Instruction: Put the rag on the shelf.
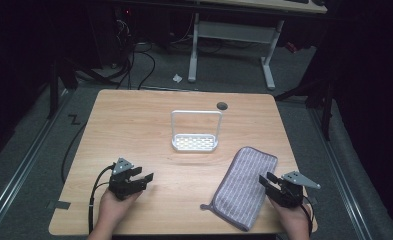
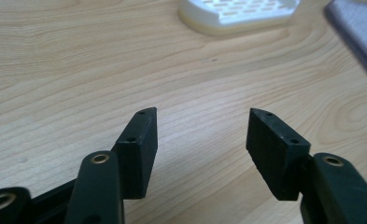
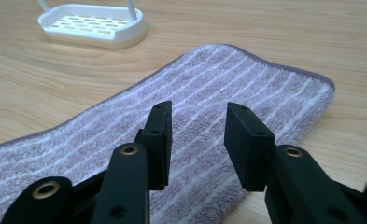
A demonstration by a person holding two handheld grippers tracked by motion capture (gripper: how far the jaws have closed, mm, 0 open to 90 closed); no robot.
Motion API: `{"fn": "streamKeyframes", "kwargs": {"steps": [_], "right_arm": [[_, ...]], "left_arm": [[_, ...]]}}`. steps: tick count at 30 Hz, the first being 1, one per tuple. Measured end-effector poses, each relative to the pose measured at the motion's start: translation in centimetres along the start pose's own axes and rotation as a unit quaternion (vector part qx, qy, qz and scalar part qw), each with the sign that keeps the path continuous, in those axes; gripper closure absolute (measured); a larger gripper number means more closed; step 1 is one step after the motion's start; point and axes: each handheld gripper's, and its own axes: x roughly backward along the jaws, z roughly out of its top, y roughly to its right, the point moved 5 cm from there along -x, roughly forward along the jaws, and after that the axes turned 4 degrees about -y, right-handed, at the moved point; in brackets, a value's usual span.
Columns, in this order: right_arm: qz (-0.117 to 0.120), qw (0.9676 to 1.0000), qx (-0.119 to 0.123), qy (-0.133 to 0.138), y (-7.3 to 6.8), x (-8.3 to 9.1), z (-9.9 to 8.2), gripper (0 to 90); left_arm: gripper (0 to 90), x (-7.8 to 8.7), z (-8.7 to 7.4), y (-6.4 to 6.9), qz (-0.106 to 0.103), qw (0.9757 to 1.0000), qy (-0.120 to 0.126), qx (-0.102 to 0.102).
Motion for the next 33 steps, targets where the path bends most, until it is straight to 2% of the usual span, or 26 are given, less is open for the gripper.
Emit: {"fn": "streamKeyframes", "kwargs": {"steps": [3,7,11,14,16,18,19,20,24,28,30,33], "right_arm": [[-0.005,1.0,0.004,0.0,0.1,0.1,-0.2,64.4],[-0.007,0.9999,0.008,-0.004,0.3,0.3,-0.5,65.8],[-0.008,0.9999,0.011,-0.007,0.7,0.1,-0.4,65.8],[-0.008,0.9999,0.009,-0.012,0.8,-0.4,-0.2,74.5],[-0.011,0.9997,0.021,-0.011,0.9,-0.7,0.2,80.9],[-0.013,0.9997,0.018,-0.011,1.2,-1.1,0.6,84.6],[-0.013,0.9997,0.018,-0.011,1.2,-1.1,0.6,84.6],[-0.014,0.9996,0.022,-0.014,1.5,-1.5,0.8,89.1],[-0.031,0.9985,0.03,-0.035,2.3,-2.8,1.1,90.0],[-0.032,0.998,0.018,-0.051,2.8,-3.4,0.9,90.0],[-0.033,0.9973,0.016,-0.063,3.0,-3.5,0.4,90.0],[-0.038,0.995,0.025,-0.089,3.2,-4.1,-0.2,90.0]], "left_arm": [[43.3,0.1,0.1,0.2,-0.003,0.9999,0.01,0.002],[44.8,0.3,0.2,0.6,-0.002,0.9999,0.013,-0.012],[44.9,0.5,0.2,0.6,-0.013,0.9997,0.019,0.007],[45.3,0.6,0.3,0.9,-0.014,0.9997,0.012,0.014],[45.5,0.7,0.5,1.4,-0.016,0.9997,0.02,0.003],[45.7,0.6,0.5,1.8,-0.008,0.9997,0.019,-0.01],[46.2,0.6,0.5,1.8,-0.008,0.9997,0.019,-0.01],[46.2,0.5,0.4,1.9,-0.006,0.9998,0.015,-0.014],[46.1,0.4,0.1,1.9,-0.004,0.9998,0.008,-0.016],[46.1,0.9,0.3,1.9,-0.013,0.9998,0.015,0.004],[46.6,1.1,0.5,2.1,-0.013,0.9997,0.02,0.001],[49.5,1.0,0.5,2.3,-0.017,0.9997,0.018,-0.006]]}}
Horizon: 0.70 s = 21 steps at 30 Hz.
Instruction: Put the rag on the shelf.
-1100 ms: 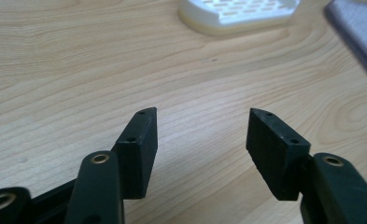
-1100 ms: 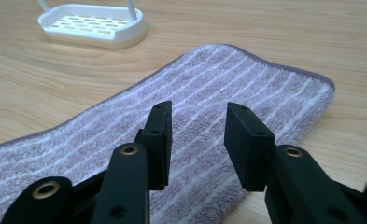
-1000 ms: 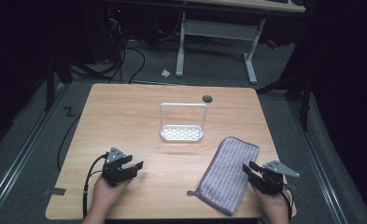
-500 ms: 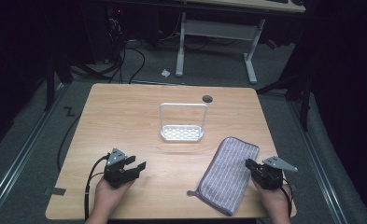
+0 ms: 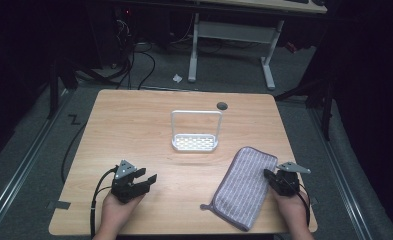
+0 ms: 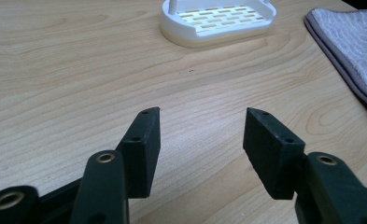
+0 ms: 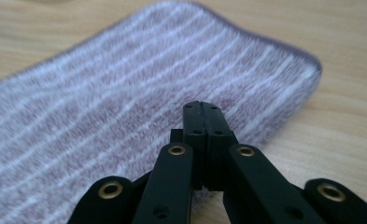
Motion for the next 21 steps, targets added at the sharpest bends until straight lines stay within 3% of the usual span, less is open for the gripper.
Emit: {"fn": "streamKeyframes", "kwargs": {"steps": [4,8,15,21], "right_arm": [[0.003,1.0,0.005,-0.004,-0.1,-0.3,-0.1,90.0],[0.013,0.9998,0.012,-0.003,-1.0,-0.4,-0.1,90.0],[0.043,0.998,0.045,-0.006,-4.2,-0.6,0.1,90.0],[0.069,0.9948,0.075,-0.007,-7.1,-0.7,0.1,90.0]], "left_arm": [[53.0,-0.1,0.0,0.3,-0.003,1.0,-0.003,-0.008],[55.8,-0.2,0.1,0.4,-0.013,0.9999,-0.006,0.0],[59.4,-0.7,0.1,1.6,-0.028,0.9995,-0.013,-0.01],[61.0,-1.7,0.4,3.3,-0.06,0.9978,-0.023,-0.016]]}}
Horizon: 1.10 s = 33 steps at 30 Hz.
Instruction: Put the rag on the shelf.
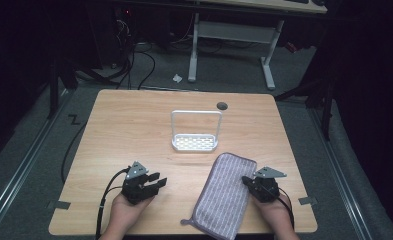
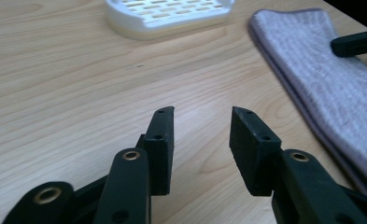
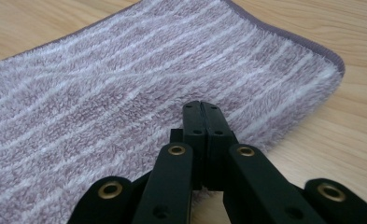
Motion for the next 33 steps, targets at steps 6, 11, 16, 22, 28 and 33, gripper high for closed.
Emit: {"fn": "streamKeyframes", "kwargs": {"steps": [6,11,16,22,28,33], "right_arm": [[0.014,0.9996,0.025,0.002,-2.0,-0.4,0.4,90.0],[0.029,0.9991,0.03,0.005,-3.5,-0.6,0.4,90.0],[0.047,0.9977,0.048,0.006,-5.2,-0.5,0.2,89.7],[0.028,0.9978,0.052,0.029,-5.5,1.0,0.3,88.7],[0.025,0.9989,0.039,0.005,-4.5,0.2,-0.3,89.0],[0.032,0.998,0.054,0.006,-5.3,-0.9,0.8,88.8]], "left_arm": [[64.7,-2.0,0.7,2.3,-0.029,0.9994,-0.011,-0.017],[69.1,-4.2,1.9,4.6,-0.054,0.9975,-0.018,-0.042],[73.7,-6.1,1.9,5.5,-0.067,0.9957,-0.036,-0.053],[78.9,-7.3,1.4,6.4,-0.063,0.9922,-0.066,-0.085],[79.5,-7.0,0.4,6.9,-0.069,0.9905,-0.078,-0.09],[79.4,-5.5,-1.0,7.3,-0.068,0.9901,-0.079,-0.093]]}}
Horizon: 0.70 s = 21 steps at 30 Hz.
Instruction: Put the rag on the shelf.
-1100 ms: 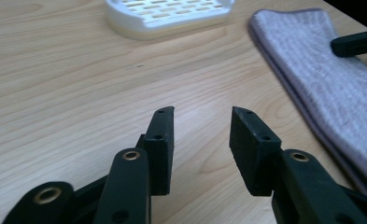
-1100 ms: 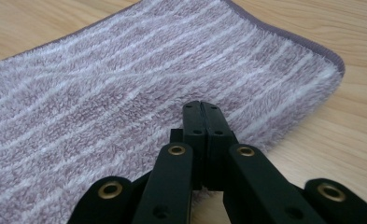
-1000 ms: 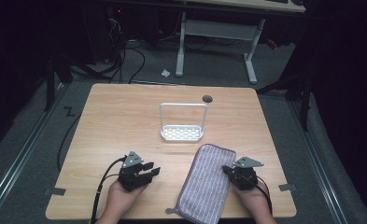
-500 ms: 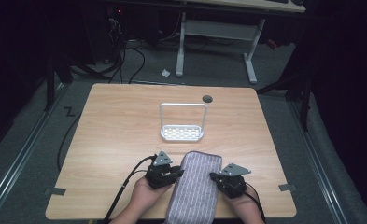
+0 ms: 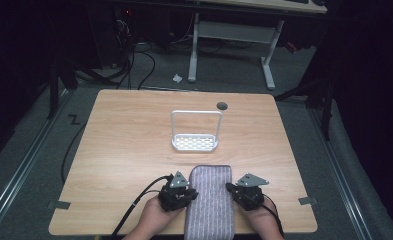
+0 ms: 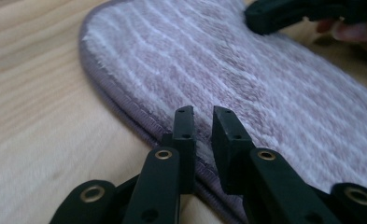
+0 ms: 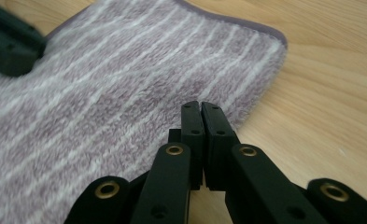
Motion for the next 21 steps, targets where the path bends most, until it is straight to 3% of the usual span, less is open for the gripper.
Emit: {"fn": "streamKeyframes", "kwargs": {"steps": [5,8,11,12,14,18,21], "right_arm": [[0.02,0.9997,0.014,0.003,-1.0,-1.2,1.2,87.3],[0.028,0.9995,0.016,0.007,-1.5,-1.3,1.8,81.3],[0.04,0.9979,0.046,0.02,-3.1,-0.9,2.3,80.2],[0.049,0.9973,0.052,0.017,-3.7,-0.9,2.3,80.3],[0.044,0.997,0.063,0.001,-4.3,-1.2,1.9,80.5],[0.056,0.9974,0.045,-0.005,-3.5,-0.5,0.8,80.7],[0.064,0.9969,0.046,-0.005,-3.4,0.0,0.1,80.7]], "left_arm": [[78.9,1.5,-1.5,0.3,0.017,0.9998,-0.003,-0.004],[78.4,1.9,-1.9,0.1,0.02,0.9998,-0.003,0.003],[78.1,1.9,-1.9,0.1,0.017,0.9998,-0.001,0.008],[78.1,1.9,-1.9,0.1,0.018,0.9998,-0.003,0.005],[78.2,1.8,-1.8,0.0,0.017,0.9998,-0.004,0.004],[78.2,2.0,-1.8,-0.1,0.012,0.9998,-0.012,0.003],[72.6,2.5,-0.8,-1.1,0.035,0.999,0.018,0.019]]}}
